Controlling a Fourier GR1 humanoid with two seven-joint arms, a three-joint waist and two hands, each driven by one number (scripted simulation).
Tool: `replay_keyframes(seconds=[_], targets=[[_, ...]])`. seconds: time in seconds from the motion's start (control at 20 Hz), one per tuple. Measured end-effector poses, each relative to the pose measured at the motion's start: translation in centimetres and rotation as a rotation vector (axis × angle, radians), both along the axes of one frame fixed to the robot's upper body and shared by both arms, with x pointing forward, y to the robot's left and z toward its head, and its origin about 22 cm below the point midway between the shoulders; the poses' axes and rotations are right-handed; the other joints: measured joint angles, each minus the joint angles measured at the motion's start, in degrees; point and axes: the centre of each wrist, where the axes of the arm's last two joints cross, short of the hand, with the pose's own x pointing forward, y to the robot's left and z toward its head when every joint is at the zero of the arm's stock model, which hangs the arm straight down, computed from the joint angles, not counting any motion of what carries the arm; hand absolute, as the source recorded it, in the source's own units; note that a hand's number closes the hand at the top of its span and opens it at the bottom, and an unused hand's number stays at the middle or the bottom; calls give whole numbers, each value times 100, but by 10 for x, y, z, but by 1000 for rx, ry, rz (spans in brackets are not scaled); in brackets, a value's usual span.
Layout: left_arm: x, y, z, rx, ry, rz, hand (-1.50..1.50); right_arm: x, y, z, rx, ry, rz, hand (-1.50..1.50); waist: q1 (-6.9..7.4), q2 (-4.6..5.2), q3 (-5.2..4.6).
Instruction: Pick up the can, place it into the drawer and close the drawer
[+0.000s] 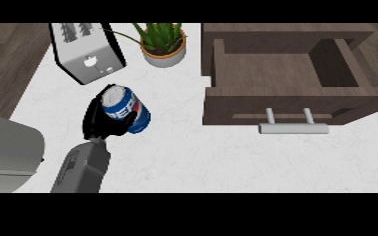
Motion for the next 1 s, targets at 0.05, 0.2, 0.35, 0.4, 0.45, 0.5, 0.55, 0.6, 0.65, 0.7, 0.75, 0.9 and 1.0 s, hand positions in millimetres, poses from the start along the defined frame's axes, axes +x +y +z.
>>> replay_keyframes(seconds=[0.05,0.2,0.35,0.4,0.45,0.5,0.55,0.6,0.65,0.7,0.75,0.9,1.0], targets=[[5,-2,11,3,-13,4,150,-1,0,-2,1,2,0,-150,0,-1,1],[11,-14,35,29,-61,22,150,-6,4,2,2,0,4,-150,-19,-1,2],[14,-26,65,54,-85,20,150,-4,3,1,1,-1,-1,-150,-9,-1,2],[14,-30,73,64,-93,18,150,-5,4,1,1,-3,0,-150,-12,0,2],[18,-33,82,71,-99,15,150,-4,7,2,4,0,1,-150,-19,3,2],[19,-40,89,80,-103,16,150,-3,9,4,4,1,3,-150,-23,4,1],[19,-47,97,83,-105,15,150,-4,8,3,3,-2,2,-150,-25,5,0],[23,-52,106,90,-111,15,150,-5,6,4,3,-3,2,-150,-33,7,0],[25,-55,114,91,-117,12,150,-4,7,3,4,-5,2,-150,-34,8,0],[26,-59,124,97,-119,12,150,-2,9,6,4,-5,-3,-150,-29,9,0],[27,-66,128,103,-126,12,150,-3,9,5,9,-3,-4,-150,-38,10,-1],[32,-79,147,114,-138,10,150,-4,8,3,12,1,-2,-150,-49,12,-1],[38,-87,163,122,-147,7,150,-3,8,1,12,1,-2,-150,-52,14,0]])
